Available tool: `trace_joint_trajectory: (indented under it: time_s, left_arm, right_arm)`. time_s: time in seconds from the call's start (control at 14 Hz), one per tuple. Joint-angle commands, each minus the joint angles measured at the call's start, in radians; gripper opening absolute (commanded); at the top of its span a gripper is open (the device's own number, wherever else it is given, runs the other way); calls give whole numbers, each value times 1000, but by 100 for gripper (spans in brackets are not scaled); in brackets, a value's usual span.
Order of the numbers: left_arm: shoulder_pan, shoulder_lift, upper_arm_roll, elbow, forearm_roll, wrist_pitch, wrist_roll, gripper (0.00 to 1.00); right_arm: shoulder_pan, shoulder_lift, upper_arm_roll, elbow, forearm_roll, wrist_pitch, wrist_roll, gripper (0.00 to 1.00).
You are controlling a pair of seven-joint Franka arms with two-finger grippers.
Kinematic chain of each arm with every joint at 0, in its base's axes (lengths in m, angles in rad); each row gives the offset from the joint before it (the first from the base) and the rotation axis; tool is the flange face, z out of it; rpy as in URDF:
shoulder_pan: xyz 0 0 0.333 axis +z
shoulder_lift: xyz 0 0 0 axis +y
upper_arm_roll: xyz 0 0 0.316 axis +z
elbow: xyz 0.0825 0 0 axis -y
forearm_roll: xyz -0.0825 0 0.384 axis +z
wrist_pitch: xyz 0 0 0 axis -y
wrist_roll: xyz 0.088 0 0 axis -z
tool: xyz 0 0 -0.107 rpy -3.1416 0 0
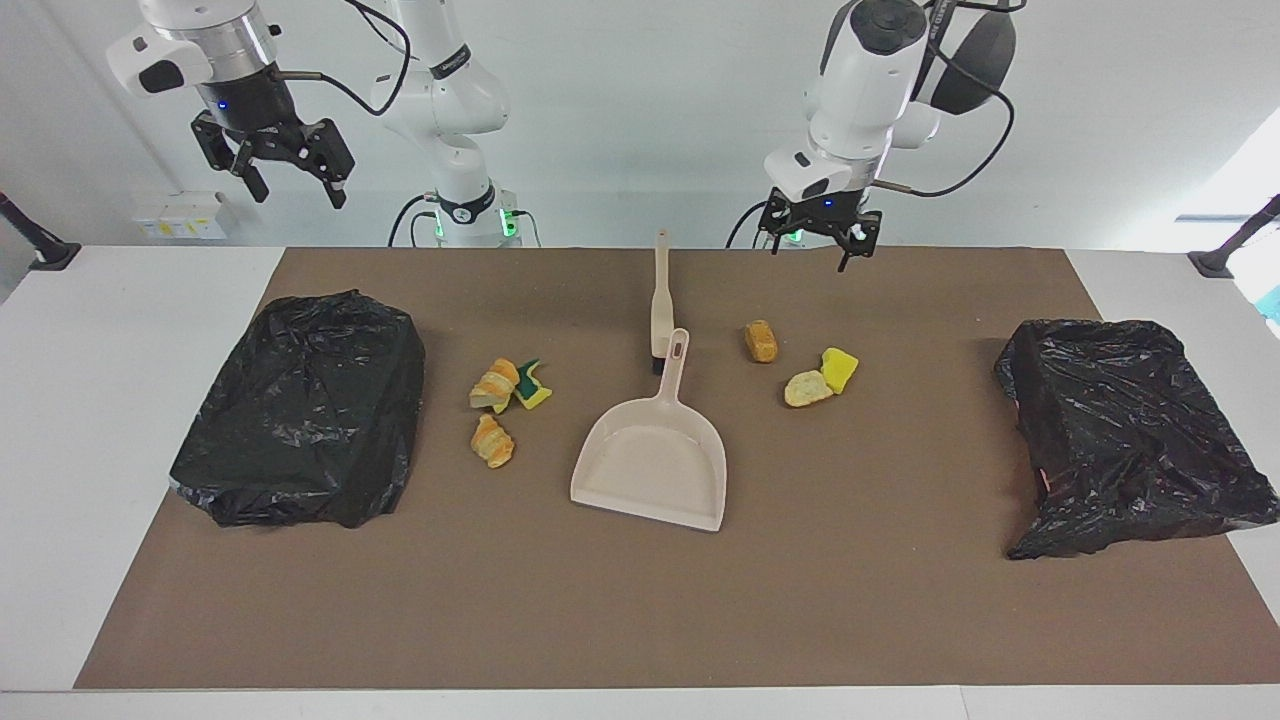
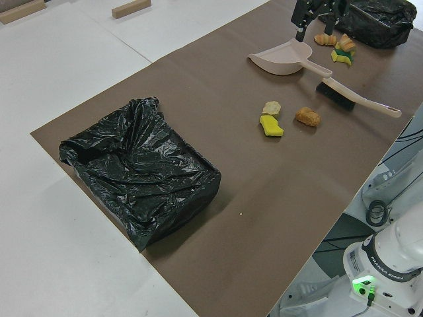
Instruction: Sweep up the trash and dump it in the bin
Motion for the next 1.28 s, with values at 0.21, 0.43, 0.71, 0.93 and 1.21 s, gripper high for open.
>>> trace_joint_trajectory:
  time_s: [0.21, 0.43, 0.71, 0.93, 1.21]
  left_arm:
    - [-214, -49, 18, -205, -9, 201, -216, 100]
    - [-332, -22, 18, -310, -10, 343, -328, 100]
    - [-433, 29, 18, -409, -10, 501, -426, 100]
    - [-484, 72, 18, -421, -10, 566, -511, 100]
    - [-484, 76, 18, -427, -12, 563, -485, 100]
  right_arm:
    - [-17, -23, 2, -32, 5, 1, -19, 100]
    - [-19, -26, 2, -38, 5, -11, -20, 100]
    - [-19, -40, 2, -55, 5, -23, -25, 100]
    - [-19, -42, 2, -55, 4, -30, -26, 100]
    - [-19, -42, 2, -58, 5, -39, -28, 100]
